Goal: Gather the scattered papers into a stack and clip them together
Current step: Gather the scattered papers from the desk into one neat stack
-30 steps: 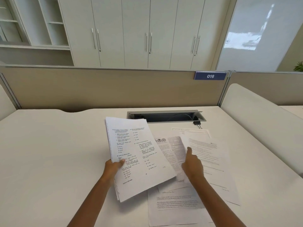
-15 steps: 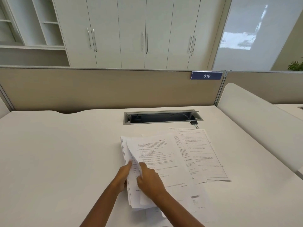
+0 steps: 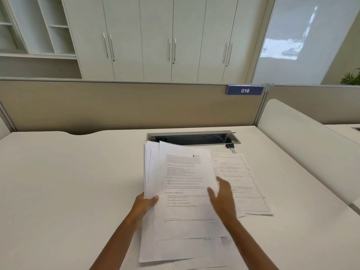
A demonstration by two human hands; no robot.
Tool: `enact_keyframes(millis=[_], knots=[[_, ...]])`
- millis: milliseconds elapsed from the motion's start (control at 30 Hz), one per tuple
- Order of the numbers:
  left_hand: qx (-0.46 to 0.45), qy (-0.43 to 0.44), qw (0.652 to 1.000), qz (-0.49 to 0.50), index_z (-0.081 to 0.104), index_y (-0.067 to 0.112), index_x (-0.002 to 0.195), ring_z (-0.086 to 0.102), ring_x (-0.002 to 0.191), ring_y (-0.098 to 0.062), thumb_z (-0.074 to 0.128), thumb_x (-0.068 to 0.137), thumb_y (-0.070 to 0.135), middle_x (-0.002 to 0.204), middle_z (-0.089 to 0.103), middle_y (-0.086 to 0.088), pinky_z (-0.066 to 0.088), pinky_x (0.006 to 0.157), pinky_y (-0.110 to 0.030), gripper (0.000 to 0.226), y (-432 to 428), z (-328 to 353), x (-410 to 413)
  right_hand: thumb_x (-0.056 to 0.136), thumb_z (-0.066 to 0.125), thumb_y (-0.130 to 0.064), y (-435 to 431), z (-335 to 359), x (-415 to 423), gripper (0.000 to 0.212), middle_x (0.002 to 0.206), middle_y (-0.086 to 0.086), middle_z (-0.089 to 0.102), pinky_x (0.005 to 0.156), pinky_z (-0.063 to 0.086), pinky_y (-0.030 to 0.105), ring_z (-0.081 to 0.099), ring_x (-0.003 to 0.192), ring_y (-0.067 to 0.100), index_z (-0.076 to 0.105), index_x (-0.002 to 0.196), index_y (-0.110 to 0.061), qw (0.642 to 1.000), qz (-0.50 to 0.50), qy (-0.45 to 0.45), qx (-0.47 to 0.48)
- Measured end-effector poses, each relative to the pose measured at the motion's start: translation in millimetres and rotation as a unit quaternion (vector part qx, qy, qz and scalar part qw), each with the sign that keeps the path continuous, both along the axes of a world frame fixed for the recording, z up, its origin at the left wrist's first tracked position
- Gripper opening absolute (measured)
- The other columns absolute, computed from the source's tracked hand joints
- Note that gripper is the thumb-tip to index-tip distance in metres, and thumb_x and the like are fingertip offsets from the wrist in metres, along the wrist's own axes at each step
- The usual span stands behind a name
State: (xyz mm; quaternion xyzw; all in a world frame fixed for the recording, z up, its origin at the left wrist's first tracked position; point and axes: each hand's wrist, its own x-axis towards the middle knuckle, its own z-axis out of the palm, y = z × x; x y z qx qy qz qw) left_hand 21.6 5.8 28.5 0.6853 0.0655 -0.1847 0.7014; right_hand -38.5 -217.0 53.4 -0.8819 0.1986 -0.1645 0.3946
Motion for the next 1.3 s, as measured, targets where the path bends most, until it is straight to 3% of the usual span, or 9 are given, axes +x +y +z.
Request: enact_keyframes(millis=[167,433,600,700,867,933,1033,1167,1300], knots=[[-0.062,-0.070,0.996,-0.012,0.055,-0.001,0.122,0.063,0.104,-0.030,0.055,0.087,0.005,0.117,0.064,-0.018,0.051,0.094,-0.040,0.035,1,20,5,0.083,0.065,-0.020,-26,15,0,0.048,0.121,0.012,0.061,0.082,0.053,0.031,0.061,0.103,0.025,0.050,0.127,-0.005,0.948,0.047,0.039,0.311],[-0.122,-0.194,0.972,-0.048,0.066,0.020,0.104,0.068,0.101,-0.021,0.078,0.061,0.028,0.098,0.075,0.004,0.053,0.090,-0.036,0.045,-2,83,13,0.085,0.060,-0.010,-4,53,9,0.022,0.090,-0.003,0.063,0.057,0.053,0.011,0.061,0.082,0.014,0.055,0.106,-0.015,0.937,0.069,-0.173,0.297],[-0.122,-0.223,0.966,-0.055,0.066,0.023,0.104,0.071,0.090,-0.017,0.084,0.034,0.056,0.099,0.074,0.004,0.059,0.075,-0.031,0.079,2,101,10,0.060,0.073,-0.043,-3,53,10,0.056,0.103,-0.004,0.060,0.061,0.057,0.016,0.061,0.093,0.011,0.047,0.108,-0.030,0.928,0.111,-0.184,0.304],[-0.103,-0.227,0.966,-0.063,0.066,0.028,0.100,0.071,0.090,-0.017,0.085,0.037,0.049,0.096,0.075,0.007,0.059,0.076,-0.032,0.069,1,96,7,0.040,0.072,-0.071,-6,44,8,0.083,0.112,0.000,0.060,0.071,0.058,0.023,0.061,0.100,0.018,0.045,0.109,-0.035,0.927,0.121,-0.171,0.312],[-0.062,-0.215,0.973,-0.057,0.065,0.033,0.099,0.069,0.093,-0.008,0.083,0.036,0.055,0.095,0.074,0.014,0.057,0.082,-0.026,0.069,-5,72,-2,0.057,0.061,-0.061,-2,27,1,0.087,0.128,0.005,0.052,0.100,0.046,0.048,0.050,0.119,0.024,0.037,0.130,-0.020,0.957,0.118,-0.090,0.247],[-0.041,-0.213,0.976,-0.031,0.064,0.034,0.096,0.069,0.089,-0.008,0.080,0.037,0.064,0.092,0.072,0.015,0.057,0.075,-0.020,0.068,-7,65,-4,0.072,0.065,-0.047,-5,22,0,0.072,0.130,0.008,0.053,0.101,0.045,0.044,0.051,0.119,0.026,0.039,0.131,-0.016,0.967,0.119,-0.060,0.217],[-0.032,-0.206,0.977,0.038,0.061,0.016,0.100,0.061,0.087,-0.018,0.071,0.077,0.027,0.085,0.064,0.010,0.050,0.070,-0.016,0.028,-10,63,-2,0.087,0.060,-0.022,-19,7,2,0.048,0.130,0.013,0.053,0.097,0.040,0.031,0.049,0.119,0.025,0.044,0.130,-0.008,0.993,0.093,0.020,0.065],[-0.011,-0.190,0.976,0.102,0.060,0.007,0.104,0.057,0.074,-0.007,0.057,0.088,0.015,0.079,0.061,0.007,0.046,0.063,-0.016,0.018,-6,63,0,0.080,0.064,-0.040,-40,-7,0,0.068,0.133,0.016,0.042,0.100,0.039,0.044,0.039,0.126,0.030,0.038,0.132,-0.004,0.979,-0.025,0.179,-0.093],[-0.030,-0.149,0.976,0.157,0.061,0.001,0.108,0.059,0.079,-0.023,0.059,0.087,0.016,0.081,0.062,-0.002,0.047,0.064,-0.023,0.026,4,57,4,0.064,0.068,-0.062,-51,-12,-7,0.099,0.132,0.015,0.036,0.101,0.039,0.039,0.037,0.125,0.029,0.034,0.130,0.003,0.944,-0.074,0.292,-0.134]])
